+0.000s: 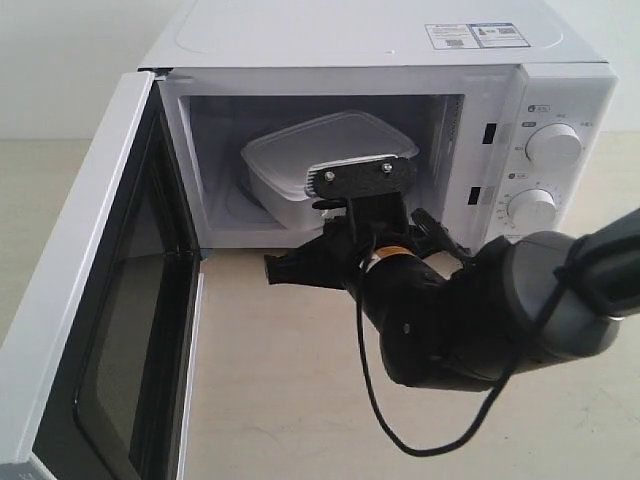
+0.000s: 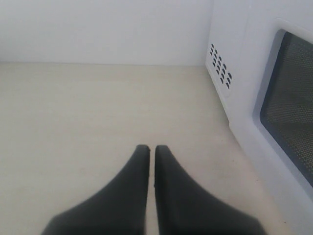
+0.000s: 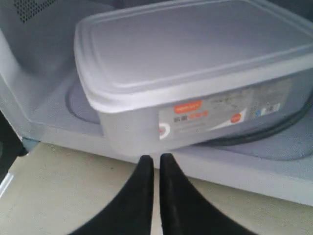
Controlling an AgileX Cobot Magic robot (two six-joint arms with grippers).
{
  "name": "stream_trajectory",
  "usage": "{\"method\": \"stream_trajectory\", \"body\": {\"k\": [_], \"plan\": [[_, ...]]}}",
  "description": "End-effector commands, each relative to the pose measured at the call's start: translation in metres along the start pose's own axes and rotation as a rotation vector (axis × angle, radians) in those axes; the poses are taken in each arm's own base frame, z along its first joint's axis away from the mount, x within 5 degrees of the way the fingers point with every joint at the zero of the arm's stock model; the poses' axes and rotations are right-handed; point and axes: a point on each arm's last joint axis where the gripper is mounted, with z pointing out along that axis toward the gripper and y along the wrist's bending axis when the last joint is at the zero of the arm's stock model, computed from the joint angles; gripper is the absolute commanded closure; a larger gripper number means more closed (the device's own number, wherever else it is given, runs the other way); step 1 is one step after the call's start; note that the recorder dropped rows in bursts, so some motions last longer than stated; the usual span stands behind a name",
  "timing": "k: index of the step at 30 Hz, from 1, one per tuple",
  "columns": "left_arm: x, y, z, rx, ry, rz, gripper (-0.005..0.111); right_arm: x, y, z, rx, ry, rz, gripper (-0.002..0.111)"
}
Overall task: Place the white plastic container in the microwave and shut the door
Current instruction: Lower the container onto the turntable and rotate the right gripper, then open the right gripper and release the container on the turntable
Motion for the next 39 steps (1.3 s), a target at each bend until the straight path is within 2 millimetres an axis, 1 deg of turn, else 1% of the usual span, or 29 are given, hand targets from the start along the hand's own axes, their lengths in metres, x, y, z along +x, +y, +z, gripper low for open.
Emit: {"method": "stream_trajectory", "body": {"k": [1,2,6,9,13,16,24,26,35,39], "plan": [[0.001,0.0,0.0,-0.004,-0.004,-0.007,0.102,-0.01,0.004,0.019,0.004,-0.024,0.021,0.108],[0.001,0.0,0.0,-0.004,-0.004,-0.007,0.102,-0.011,0.0,0.024,0.02,-0.025,0.031,0.108],[0.001,0.0,0.0,-0.004,-0.004,-0.007,0.102,-0.012,-0.022,0.033,0.068,-0.018,0.091,0.108],[0.001,0.0,0.0,-0.004,-0.004,-0.007,0.102,-0.01,-0.018,0.034,0.031,-0.001,0.077,0.108],[0.001,0.0,0.0,-0.004,-0.004,-0.007,0.102,-0.015,-0.01,0.038,-0.019,0.012,0.078,0.108],[0.001,0.0,0.0,-0.004,-0.004,-0.007,0.102,-0.019,-0.005,0.045,-0.033,0.008,0.087,0.108],[0.001,0.0,0.0,-0.004,-0.004,-0.007,0.102,-0.017,0.003,0.063,-0.036,0.005,0.101,0.108],[0.001,0.0,0.0,-0.004,-0.004,-0.007,0.102,-0.02,0.004,0.065,-0.039,-0.005,0.105,0.108],[0.001,0.0,0.0,-0.004,-0.004,-0.007,0.102,-0.024,0.005,0.071,-0.024,-0.051,0.114,0.108],[0.001,0.0,0.0,-0.004,-0.004,-0.007,0.102,-0.025,-0.001,0.074,-0.004,-0.061,0.139,0.108]]}}
